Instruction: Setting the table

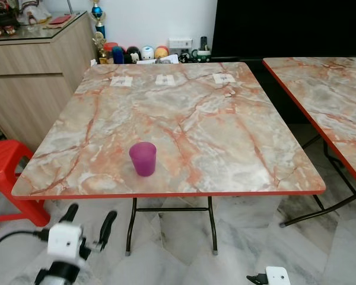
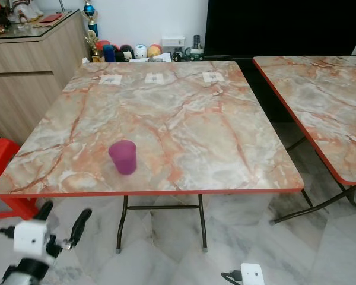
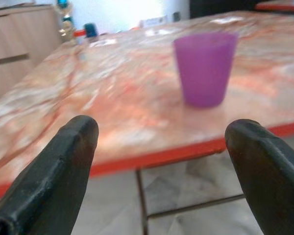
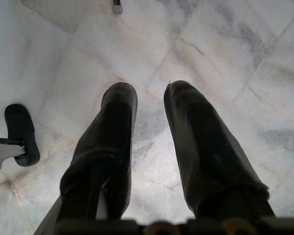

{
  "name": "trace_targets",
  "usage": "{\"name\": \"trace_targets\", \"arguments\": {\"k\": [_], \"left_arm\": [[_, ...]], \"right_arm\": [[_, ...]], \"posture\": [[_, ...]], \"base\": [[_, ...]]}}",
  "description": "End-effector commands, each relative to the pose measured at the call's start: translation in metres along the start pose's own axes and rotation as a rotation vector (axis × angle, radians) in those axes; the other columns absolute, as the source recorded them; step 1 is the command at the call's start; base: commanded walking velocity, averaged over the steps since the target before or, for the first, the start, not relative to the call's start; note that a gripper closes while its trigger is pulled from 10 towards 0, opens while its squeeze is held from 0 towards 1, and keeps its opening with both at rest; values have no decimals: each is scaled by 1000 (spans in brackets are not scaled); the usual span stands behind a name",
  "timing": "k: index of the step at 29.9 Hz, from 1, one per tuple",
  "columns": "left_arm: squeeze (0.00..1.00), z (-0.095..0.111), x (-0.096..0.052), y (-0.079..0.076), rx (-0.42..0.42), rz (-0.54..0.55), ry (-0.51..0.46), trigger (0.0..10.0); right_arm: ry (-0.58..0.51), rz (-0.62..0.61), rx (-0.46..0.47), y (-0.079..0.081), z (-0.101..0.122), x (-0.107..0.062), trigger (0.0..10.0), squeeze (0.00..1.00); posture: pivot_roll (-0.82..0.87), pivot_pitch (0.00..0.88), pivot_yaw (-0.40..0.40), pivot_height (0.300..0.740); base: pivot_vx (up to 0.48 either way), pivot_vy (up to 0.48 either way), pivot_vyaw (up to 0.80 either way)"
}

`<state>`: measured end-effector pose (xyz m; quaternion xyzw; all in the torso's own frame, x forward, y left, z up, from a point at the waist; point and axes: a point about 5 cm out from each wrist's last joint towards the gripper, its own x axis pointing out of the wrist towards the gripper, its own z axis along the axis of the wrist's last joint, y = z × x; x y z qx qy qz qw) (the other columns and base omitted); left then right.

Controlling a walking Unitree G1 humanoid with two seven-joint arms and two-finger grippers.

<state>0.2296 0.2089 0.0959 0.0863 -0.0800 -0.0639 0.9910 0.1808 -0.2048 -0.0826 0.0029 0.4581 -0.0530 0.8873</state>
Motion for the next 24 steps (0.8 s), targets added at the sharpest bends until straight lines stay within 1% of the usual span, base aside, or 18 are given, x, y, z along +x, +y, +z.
{"name": "trace_targets", "arguments": {"k": [1,2,3,4,6,10,11,14,19,24], "left_arm": [[0,4,8,-8,7,-40,7,10000],[0,3,13,-10,-6,-59,14,10000],[341,1,19,-12,-17,-74,20,10000],[1000,-2,24,-12,-20,-79,37,10000],[1000,-5,32,-13,-31,-85,58,10000],[1000,-7,42,-13,-41,-86,73,10000],[0,-9,45,-13,-41,-77,82,10000],[0,-15,52,-14,-55,-52,110,10000],[0,-16,54,-17,-69,-58,108,10000],[0,-16,55,-15,-69,-48,103,10000]], "right_arm": [[5,2,-9,1,0,0,10000,0],[4,2,-8,1,0,0,10000,0],[3,1,-7,2,0,0,10000,0],[3,1,-5,2,1,0,10000,0],[2,0,-3,2,0,0,10000,0],[3,-2,4,3,0,0,10000,0],[3,-3,5,3,0,0,10000,0],[5,-3,6,3,-1,0,10000,0],[3,-7,14,3,-1,0,10000,0],[1,-12,25,2,-1,0,10000,0]], "posture": [[72,77,-22,740],[65,80,-21,740],[65,80,-21,740],[61,81,-22,740],[59,84,-19,740],[55,87,-16,740],[53,89,-11,740],[49,93,-13,740],[45,95,-11,740],[47,96,-12,740]], "base": [[0,0,0],[0,0,0],[0,0,0],[0,0,0],[0,0,0],[0,0,0],[0,0,0],[0,0,0],[0,0,0],[0,0,0]]}}
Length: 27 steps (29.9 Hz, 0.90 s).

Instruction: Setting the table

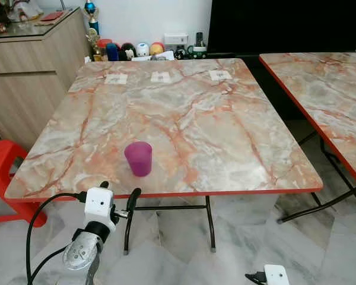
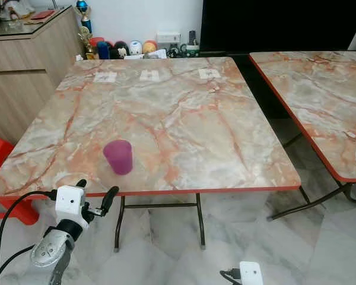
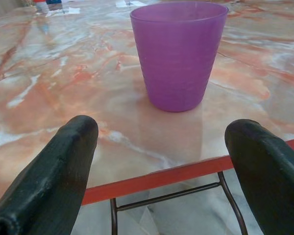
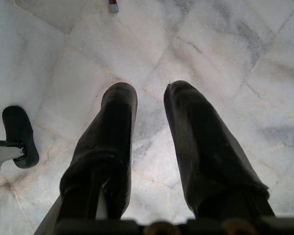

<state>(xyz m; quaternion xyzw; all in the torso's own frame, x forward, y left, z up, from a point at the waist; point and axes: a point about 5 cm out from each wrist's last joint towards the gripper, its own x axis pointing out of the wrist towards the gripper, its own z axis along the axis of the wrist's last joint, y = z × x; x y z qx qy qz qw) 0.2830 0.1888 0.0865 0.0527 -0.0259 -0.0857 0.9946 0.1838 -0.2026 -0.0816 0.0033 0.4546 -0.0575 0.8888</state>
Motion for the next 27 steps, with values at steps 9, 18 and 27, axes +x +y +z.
{"name": "trace_targets", "arguments": {"k": [9,18,27], "left_arm": [[0,1,-7,13,3,75,-30,10000],[0,1,-18,21,-2,150,-43,10000],[0,2,-22,21,7,160,-42,10000]], "right_arm": [[13,5,19,-1,-4,-1,10000,0],[7,11,14,-1,-3,-1,10000,0],[9,17,10,0,-4,-1,10000,0]], "posture": [[54,97,-16,740],[52,98,-16,740],[60,98,-16,740]], "base": [[0,0,-642],[0,267,-363],[0,0,0]]}}
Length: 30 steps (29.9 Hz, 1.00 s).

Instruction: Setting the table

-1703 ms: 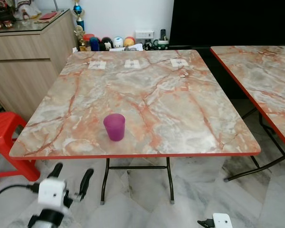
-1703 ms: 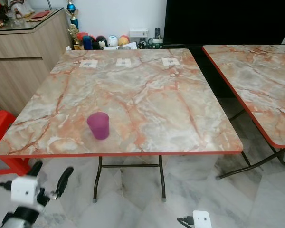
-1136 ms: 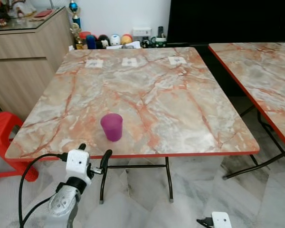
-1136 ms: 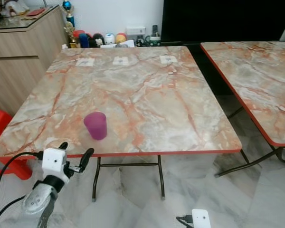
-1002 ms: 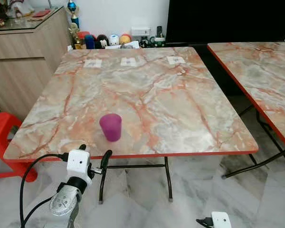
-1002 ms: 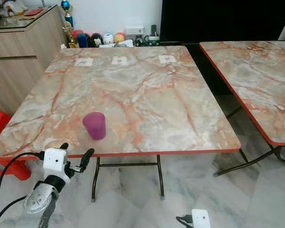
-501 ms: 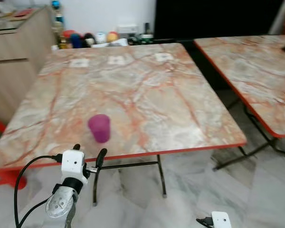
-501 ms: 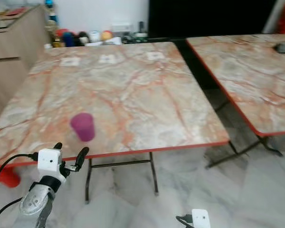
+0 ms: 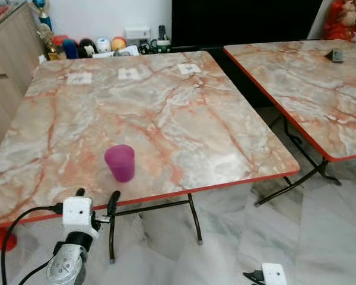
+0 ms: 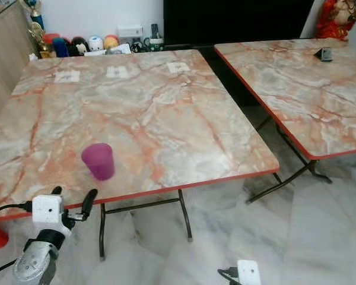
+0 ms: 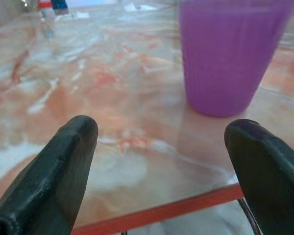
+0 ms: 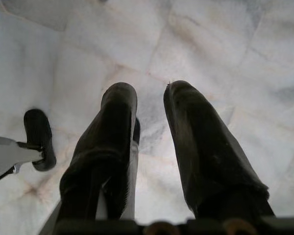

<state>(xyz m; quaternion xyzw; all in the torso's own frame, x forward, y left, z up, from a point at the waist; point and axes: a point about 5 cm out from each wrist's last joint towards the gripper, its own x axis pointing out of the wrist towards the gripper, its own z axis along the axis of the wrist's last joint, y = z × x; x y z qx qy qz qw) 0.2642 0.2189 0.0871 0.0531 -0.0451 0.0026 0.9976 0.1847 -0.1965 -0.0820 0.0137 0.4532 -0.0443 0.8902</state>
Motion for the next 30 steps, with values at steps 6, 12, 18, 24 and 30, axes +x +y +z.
{"name": "trace_targets", "arguments": {"k": [6,12,18,24,30], "left_arm": [[0,4,3,-11,-10,-59,-18,10000],[0,4,5,-18,-20,-84,-6,10000],[0,-2,10,-21,-13,-83,22,10000],[0,-4,16,-21,-8,-73,38,10000],[0,-8,27,-26,-5,-73,59,10000]], "right_arm": [[10,-16,7,-6,-4,-1,10000,0],[10,-16,4,-6,-4,-1,10000,0],[9,-17,7,-6,-4,-1,10000,0],[9,-16,5,-6,-4,-1,10000,0],[9,-17,9,-5,-4,-1,10000,0]], "posture": [[56,97,-14,740],[58,98,-14,740],[53,96,-14,740],[52,96,-16,740],[43,97,-11,740]], "base": [[0,0,0],[0,0,0],[0,0,0],[0,0,0],[0,0,0]]}}
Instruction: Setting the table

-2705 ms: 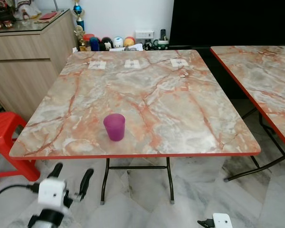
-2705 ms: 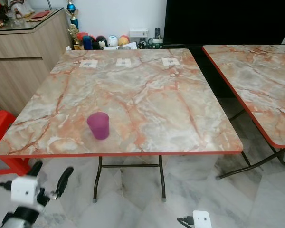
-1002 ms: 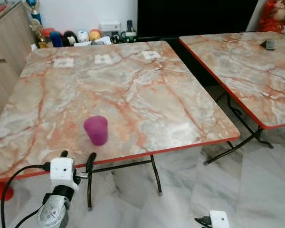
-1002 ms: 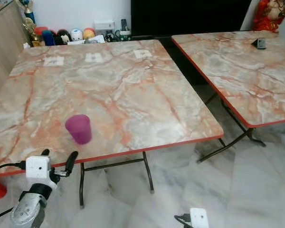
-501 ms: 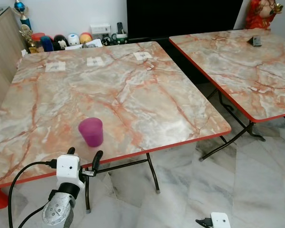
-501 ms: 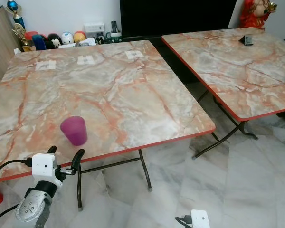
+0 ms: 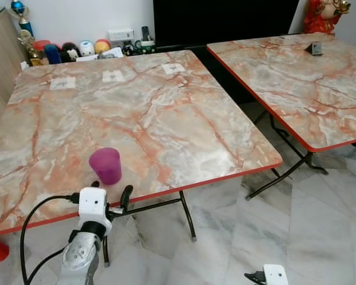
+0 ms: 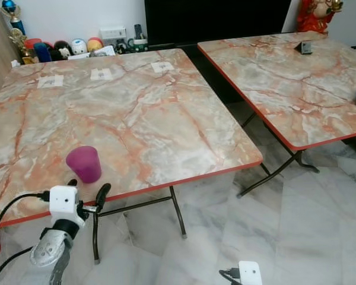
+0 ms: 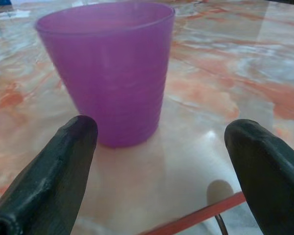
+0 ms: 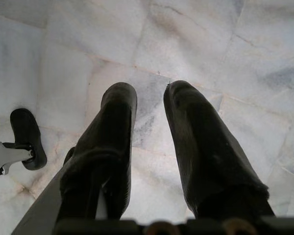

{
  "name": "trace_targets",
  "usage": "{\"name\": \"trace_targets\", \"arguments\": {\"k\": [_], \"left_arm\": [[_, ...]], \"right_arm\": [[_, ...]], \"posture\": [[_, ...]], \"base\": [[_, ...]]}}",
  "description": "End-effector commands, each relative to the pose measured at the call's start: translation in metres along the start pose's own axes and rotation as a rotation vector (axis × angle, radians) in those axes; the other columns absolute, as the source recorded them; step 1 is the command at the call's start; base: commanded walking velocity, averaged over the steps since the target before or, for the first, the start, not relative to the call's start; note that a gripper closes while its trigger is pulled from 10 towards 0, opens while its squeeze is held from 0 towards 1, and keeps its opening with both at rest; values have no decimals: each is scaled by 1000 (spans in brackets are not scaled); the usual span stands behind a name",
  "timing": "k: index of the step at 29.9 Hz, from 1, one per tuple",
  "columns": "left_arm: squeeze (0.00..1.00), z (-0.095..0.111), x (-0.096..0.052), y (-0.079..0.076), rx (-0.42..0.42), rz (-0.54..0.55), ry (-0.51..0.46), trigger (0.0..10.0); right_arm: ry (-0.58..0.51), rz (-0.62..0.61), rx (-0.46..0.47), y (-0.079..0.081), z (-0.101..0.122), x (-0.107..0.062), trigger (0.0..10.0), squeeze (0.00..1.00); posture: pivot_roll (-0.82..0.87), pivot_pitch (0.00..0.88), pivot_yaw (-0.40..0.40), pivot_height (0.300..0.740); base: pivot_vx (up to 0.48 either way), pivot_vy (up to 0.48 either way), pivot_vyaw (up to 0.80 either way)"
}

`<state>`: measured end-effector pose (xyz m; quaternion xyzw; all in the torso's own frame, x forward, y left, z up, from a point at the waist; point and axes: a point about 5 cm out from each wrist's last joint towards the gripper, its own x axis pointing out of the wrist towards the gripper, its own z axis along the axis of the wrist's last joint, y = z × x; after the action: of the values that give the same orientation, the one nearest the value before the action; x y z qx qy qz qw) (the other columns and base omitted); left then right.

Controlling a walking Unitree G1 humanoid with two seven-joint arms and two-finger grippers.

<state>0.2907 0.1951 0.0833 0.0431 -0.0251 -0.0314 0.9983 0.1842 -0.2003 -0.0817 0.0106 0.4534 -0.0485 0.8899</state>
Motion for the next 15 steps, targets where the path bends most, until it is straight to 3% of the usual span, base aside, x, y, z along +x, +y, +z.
{"name": "trace_targets", "arguments": {"k": [1,15], "left_arm": [[0,-5,3,-2,17,-3,27,10000],[0,-3,19,8,12,64,51,10000]], "right_arm": [[9,-7,11,-1,-4,-1,10000,0],[10,-7,13,0,-5,-1,10000,0]], "posture": [[43,97,-11,740],[40,98,-9,740]], "base": [[0,0,0],[0,0,0]]}}
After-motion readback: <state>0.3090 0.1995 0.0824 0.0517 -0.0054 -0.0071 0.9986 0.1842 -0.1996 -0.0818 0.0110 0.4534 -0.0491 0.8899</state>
